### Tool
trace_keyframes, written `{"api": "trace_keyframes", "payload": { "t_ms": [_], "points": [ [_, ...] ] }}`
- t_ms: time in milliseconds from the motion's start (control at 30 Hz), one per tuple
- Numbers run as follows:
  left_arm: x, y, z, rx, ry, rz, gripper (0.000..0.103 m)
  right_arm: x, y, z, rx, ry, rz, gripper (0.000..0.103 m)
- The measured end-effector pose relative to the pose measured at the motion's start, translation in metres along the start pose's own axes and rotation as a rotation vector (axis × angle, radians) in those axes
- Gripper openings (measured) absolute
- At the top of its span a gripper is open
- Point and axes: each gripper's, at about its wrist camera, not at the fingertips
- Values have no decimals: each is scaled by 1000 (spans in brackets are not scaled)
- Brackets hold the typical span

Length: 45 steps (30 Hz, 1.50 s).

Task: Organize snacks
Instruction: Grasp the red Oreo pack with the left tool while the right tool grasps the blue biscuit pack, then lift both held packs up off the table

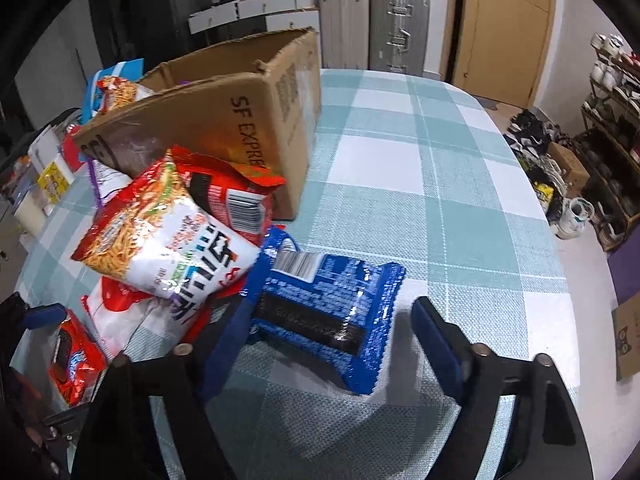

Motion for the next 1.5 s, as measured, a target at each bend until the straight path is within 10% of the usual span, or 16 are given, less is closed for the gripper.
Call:
{"api": "trace_keyframes", "payload": {
  "t_ms": [267, 467, 1500],
  "points": [
    [4, -6, -3, 13, 42, -43, 79, -2, -8, -3, 11, -35, 35, 47],
    [3, -11, -4, 36, 66, -72, 43, 7, -22, -5, 25, -44, 31, 45],
    [-18, -33, 1, 157, -7, -121, 43, -1, -89, -3, 187, -33, 82, 45]
  ]
}}
Point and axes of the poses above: each gripper's, at about its wrist camera, not at the fingertips, and y roughly the way its jaws point, x to its right, z to its top, and after that the axes turned 7 degrees about -x, right-handed
